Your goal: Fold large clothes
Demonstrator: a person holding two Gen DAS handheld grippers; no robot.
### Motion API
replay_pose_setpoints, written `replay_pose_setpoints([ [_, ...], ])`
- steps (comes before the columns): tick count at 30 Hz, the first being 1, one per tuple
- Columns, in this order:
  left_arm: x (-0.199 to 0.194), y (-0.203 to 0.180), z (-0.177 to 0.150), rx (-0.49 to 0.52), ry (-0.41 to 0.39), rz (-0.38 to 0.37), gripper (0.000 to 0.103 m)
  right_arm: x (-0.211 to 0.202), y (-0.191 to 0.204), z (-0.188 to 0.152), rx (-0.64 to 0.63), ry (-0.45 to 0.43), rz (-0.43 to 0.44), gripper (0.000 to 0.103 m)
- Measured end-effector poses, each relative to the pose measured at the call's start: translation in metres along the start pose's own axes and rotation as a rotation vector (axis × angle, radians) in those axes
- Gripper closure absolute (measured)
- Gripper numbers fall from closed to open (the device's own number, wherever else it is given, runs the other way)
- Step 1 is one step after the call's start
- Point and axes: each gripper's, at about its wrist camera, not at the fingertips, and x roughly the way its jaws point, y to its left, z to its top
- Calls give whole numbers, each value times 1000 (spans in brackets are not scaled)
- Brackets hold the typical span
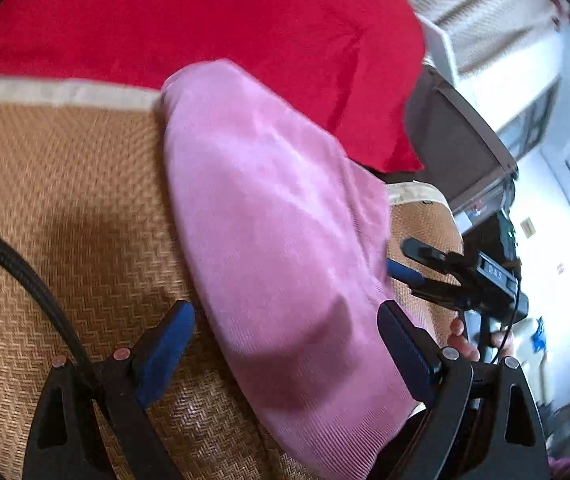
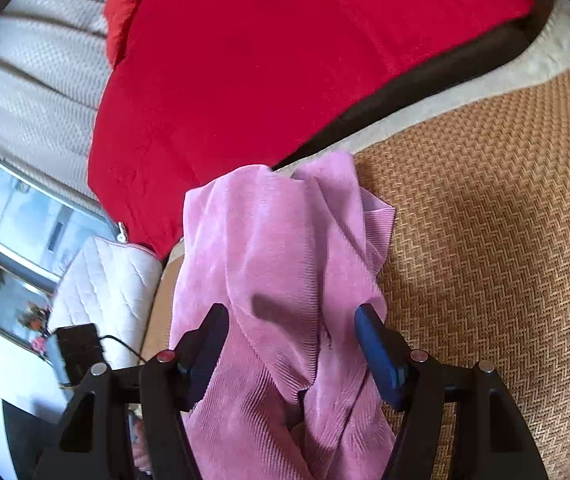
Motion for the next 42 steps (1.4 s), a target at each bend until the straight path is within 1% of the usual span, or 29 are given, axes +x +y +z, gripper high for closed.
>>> replay_pose_setpoints([
  [1, 3, 5, 1, -25, 6, -8, 10, -3, -2, 0, 3, -9, -23, 32],
  [2, 4, 10, 0, -50, 10, -38, 10, -5, -5, 2, 2, -20, -48, 31],
  [4, 5, 15, 2, -68, 3, -66, 10, -9, -11, 4, 7, -29, -55, 30],
  [7, 7, 16, 5, -69, 7, -91, 10, -2, -22, 10, 26, 9, -18, 30],
  [9, 14, 14, 6, -71, 16, -102, 10, 7, -26, 10, 29, 49, 5, 30],
  [12, 23, 11, 7, -74, 32, -128, 10, 23, -26, 14, 37, 110, 50, 30],
  [14, 25, 10, 9, -73, 33, -130, 10, 32, -25, 15, 34, 127, 71, 29],
  [15, 27, 8, 9, -73, 32, -134, 10, 37, -24, 15, 35, 141, 75, 27],
  [18, 28, 11, 11, -79, 25, -157, 10, 55, -24, 12, 52, 186, 108, 27],
  [20, 27, 13, 11, -81, 19, -165, 10, 62, -19, 10, 36, 186, 121, 27],
  [21, 28, 13, 11, -81, 14, -169, 11, 64, -16, 10, 28, 186, 128, 24],
  [23, 24, 16, 9, -73, 5, -172, 11, 69, -12, 9, 35, 181, 147, 24],
  [25, 22, 14, 9, -53, -11, -171, 11, 73, -6, 6, 26, 180, 147, 24],
  [27, 18, 13, 9, -31, -29, -156, 13, 75, 0, 4, 17, 172, 138, 27],
  [29, 15, 11, 11, -14, -49, -141, 21, 77, 7, 0, 8, 165, 118, 33],
  [30, 13, 11, 12, -13, -58, -138, 24, 75, 7, 0, 10, 159, 117, 38],
  [31, 11, 13, 13, -17, -65, -139, 29, 73, 9, -1, 12, 152, 118, 42],
  [32, 9, 15, 15, -26, -71, -146, 32, 71, 13, -2, 12, 143, 119, 43],
  [34, 4, 15, 16, -29, -79, -155, 32, 64, 20, -3, -2, 126, 122, 47],
  [38, -9, 12, 14, 1, -95, -142, 32, 58, 47, -11, -66, 107, 143, 49],
  [42, -28, 15, 13, -6, -116, -142, 32, 60, 70, -19, -110, 94, 169, 49],
])
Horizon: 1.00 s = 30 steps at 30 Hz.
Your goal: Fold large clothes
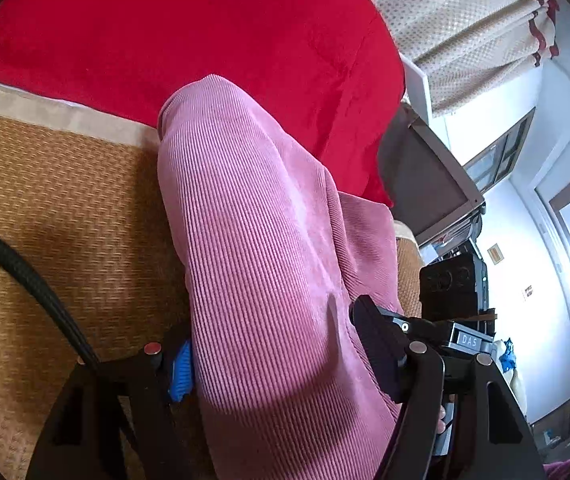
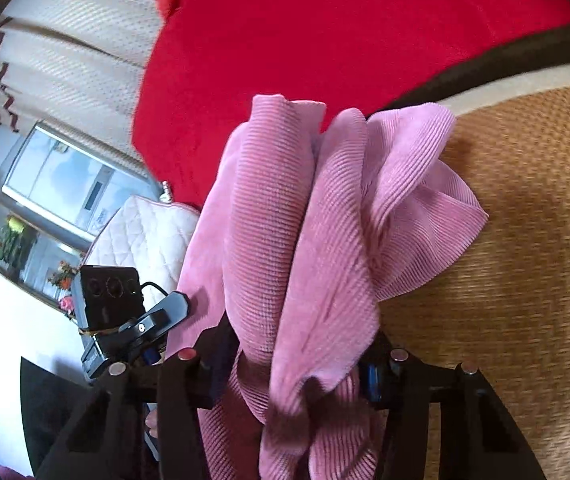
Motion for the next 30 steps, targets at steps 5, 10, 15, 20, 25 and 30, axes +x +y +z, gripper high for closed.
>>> replay_pose_setpoints([
  [5, -26, -2, -5, 29, -16, 16, 32, 9, 16, -5, -18, -9, 34, 51],
  [10, -20, 2, -19, 75, 56, 112, 32, 13, 27, -20, -59, 6, 2, 52],
  [15, 10, 22, -29, 55, 159, 238, 27, 35, 8, -28, -27, 88, -121, 51],
  [20, 18, 3, -20, 69, 166, 295, 26, 33, 0, -24, -10, 109, -142, 41],
  [25, 24, -18, -8, 98, 174, 354, 26, 27, 13, -14, -41, 131, -188, 40],
  [30, 6, -18, 2, 86, 145, 358, 26, -12, 26, -2, -96, 9, -252, 39],
])
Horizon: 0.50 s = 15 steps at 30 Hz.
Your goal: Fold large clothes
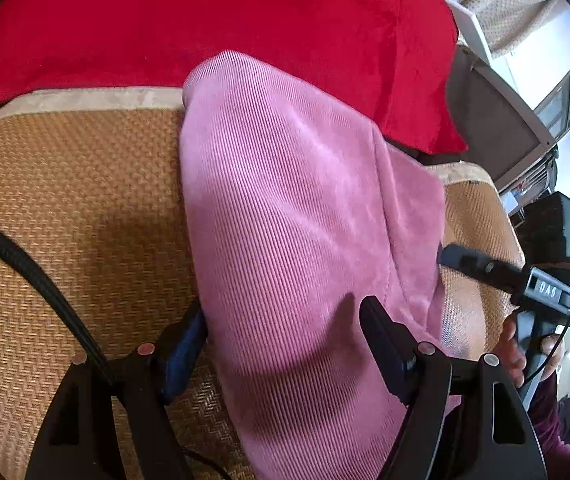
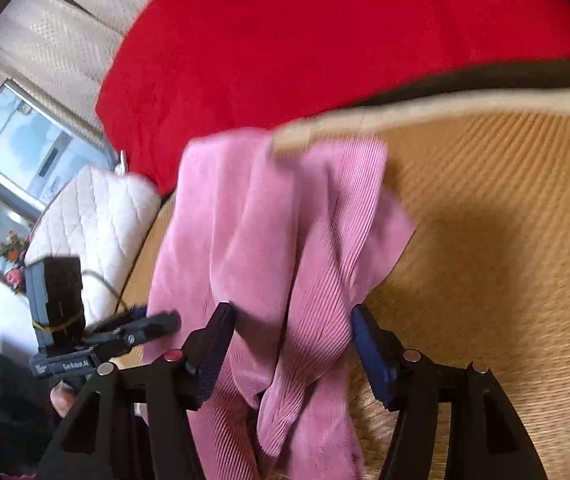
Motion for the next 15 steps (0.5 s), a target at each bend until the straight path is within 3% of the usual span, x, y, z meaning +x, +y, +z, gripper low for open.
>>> replay_pose_setpoints([
  [2, -12, 2, 2, 2, -36, 9, 26, -19, 2, 5, -11, -84, -11, 38],
  [5, -25, 6, 1, -3, -100, 19, 26, -35, 5, 7, -2, -191, 48, 38],
  [8, -26, 11, -1, -17, -130, 16, 26, -35, 20, 3, -53, -230, 72, 44],
  [10, -19, 9, 0, 0, -127, 46, 26, -28, 32, 2, -94, -235, 84, 62],
  [13, 4, 7, -1, 12, -69, 91, 26, -7, 39, 6, -92, -196, 80, 63],
  [15, 24, 14, -4, -19, -10, 100, 19, 20, 30, 11, -55, -132, 0, 63],
])
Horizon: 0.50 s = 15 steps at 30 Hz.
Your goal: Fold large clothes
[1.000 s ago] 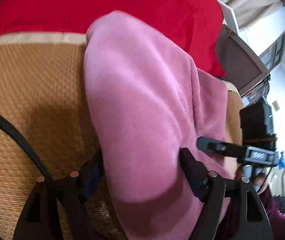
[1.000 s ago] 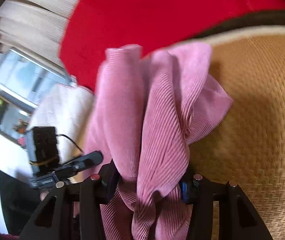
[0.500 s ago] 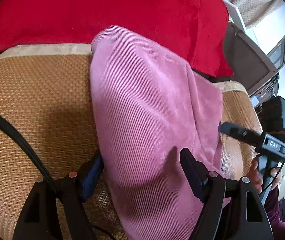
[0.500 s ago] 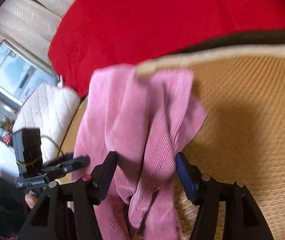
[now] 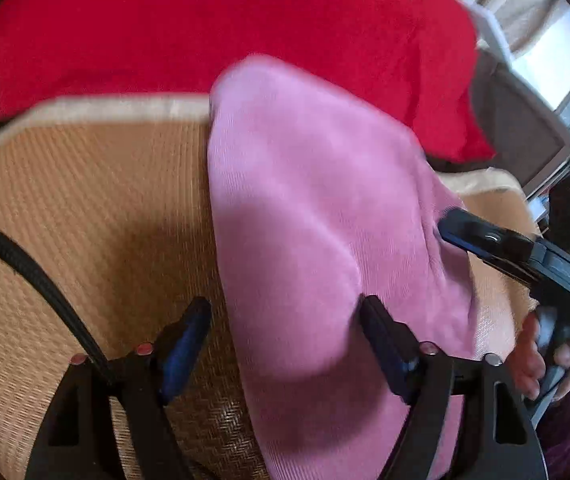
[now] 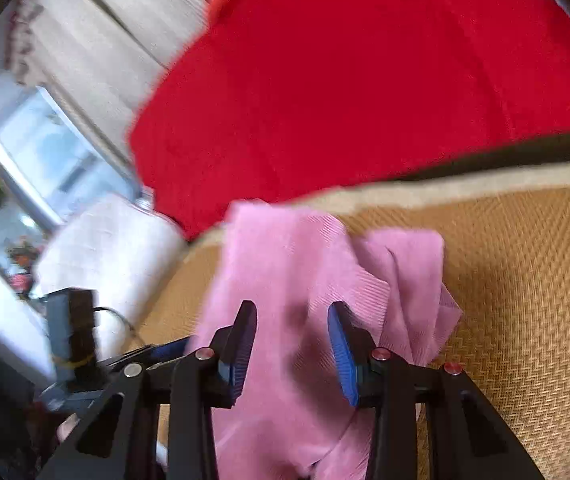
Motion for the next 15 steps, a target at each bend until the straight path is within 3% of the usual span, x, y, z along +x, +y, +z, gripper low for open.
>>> replay_pose_setpoints([
  [1, 5, 6, -2, -31, 6, -21, 14, 14, -7, 1, 27, 40, -38, 65],
  [3, 8, 10, 0, -57, 16, -49, 14, 37, -26, 0, 96, 106, -58, 70],
  [7, -6, 8, -2, -36, -22, -31, 15, 21, -25, 2, 105, 59, -24, 68],
  [10, -35, -3, -10, 11, -114, 51, 15, -7, -8, -7, 15, 19, -102, 68],
  [14, -90, -30, -28, 102, -308, 200, 15, -50, 25, -21, -102, -57, -224, 67],
  [15, -101, -35, -33, 124, -342, 234, 15, -61, 32, -27, -125, -78, -266, 61],
])
